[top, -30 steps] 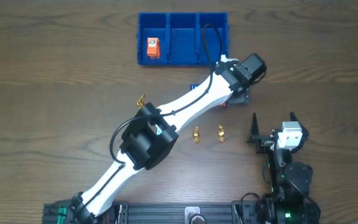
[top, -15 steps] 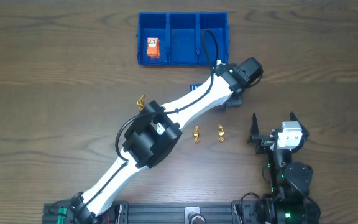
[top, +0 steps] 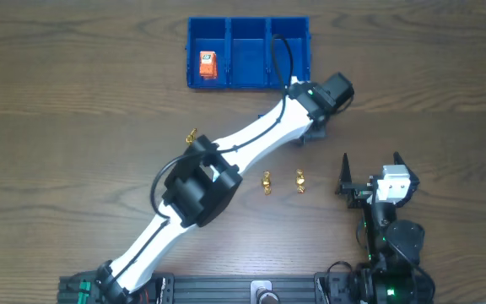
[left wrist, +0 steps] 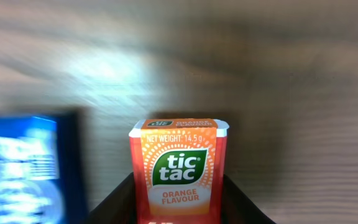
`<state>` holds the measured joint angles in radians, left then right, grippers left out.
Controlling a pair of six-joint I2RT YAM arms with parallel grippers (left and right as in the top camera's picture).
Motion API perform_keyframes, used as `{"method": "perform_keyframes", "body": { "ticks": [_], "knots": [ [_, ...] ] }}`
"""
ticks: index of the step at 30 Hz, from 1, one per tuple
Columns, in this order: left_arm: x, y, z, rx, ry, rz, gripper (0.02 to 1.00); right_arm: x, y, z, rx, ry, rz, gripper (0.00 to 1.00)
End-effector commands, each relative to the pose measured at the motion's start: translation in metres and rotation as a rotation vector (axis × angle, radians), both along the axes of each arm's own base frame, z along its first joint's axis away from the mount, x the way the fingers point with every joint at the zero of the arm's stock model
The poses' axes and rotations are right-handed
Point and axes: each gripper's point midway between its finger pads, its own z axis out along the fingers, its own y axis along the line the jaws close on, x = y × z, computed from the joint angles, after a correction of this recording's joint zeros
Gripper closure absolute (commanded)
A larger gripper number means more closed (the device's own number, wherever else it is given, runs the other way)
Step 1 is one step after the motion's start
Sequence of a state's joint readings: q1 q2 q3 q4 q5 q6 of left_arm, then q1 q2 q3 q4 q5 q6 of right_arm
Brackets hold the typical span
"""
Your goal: Sort Candies Into Trays
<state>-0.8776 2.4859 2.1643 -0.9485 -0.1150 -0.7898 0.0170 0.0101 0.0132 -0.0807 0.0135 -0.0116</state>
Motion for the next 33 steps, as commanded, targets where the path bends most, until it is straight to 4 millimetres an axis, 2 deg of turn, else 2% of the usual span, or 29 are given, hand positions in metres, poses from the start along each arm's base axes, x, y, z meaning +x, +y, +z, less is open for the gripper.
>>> {"method": "perform_keyframes", "body": {
  "ticks": [1, 2, 3, 5, 7, 11, 17, 21, 29, 33],
  "knots": [
    [0.071, 0.073, 0.166, -0.066, -0.317, 0.037, 0.700, 0.000, 0.002, -0.001, -0.008, 0.000, 0.011, 0.003],
    [0.082, 0.093, 0.184, -0.067, -0.347, 0.049, 0.698, 0.000, 0.002, -0.001, -0.008, 0.000, 0.011, 0.003],
    [0.090, 0.108, 0.192, -0.059, -0.363, 0.054, 0.698, 0.000, 0.002, -0.001, -0.008, 0.000, 0.011, 0.003],
    [0.106, 0.138, 0.197, -0.026, -0.375, 0.056, 0.700, 0.000, 0.002, -0.001, -0.008, 0.000, 0.011, 0.003],
    [0.119, 0.161, 0.191, -0.005, -0.355, 0.048, 0.709, 0.000, 0.002, -0.001, -0.008, 0.000, 0.012, 0.003],
    [0.139, 0.194, 0.158, -0.021, -0.269, 0.069, 0.704, 0.000, 0.002, -0.001, -0.008, 0.000, 0.011, 0.003],
    [0.154, 0.214, 0.116, -0.022, -0.191, 0.066, 0.691, 0.000, 0.002, -0.001, -0.008, 0.000, 0.011, 0.003],
    [0.157, 0.220, 0.101, -0.027, -0.161, 0.077, 0.693, 0.000, 0.002, -0.001, -0.008, 0.000, 0.011, 0.003],
    [0.164, 0.222, 0.084, -0.023, -0.151, 0.070, 0.671, 0.000, 0.002, -0.001, -0.008, 0.000, 0.011, 0.003],
    [0.166, 0.224, 0.084, -0.020, -0.156, 0.065, 0.673, 0.000, 0.002, -0.001, -0.008, 0.000, 0.011, 0.003]
  ]
}}
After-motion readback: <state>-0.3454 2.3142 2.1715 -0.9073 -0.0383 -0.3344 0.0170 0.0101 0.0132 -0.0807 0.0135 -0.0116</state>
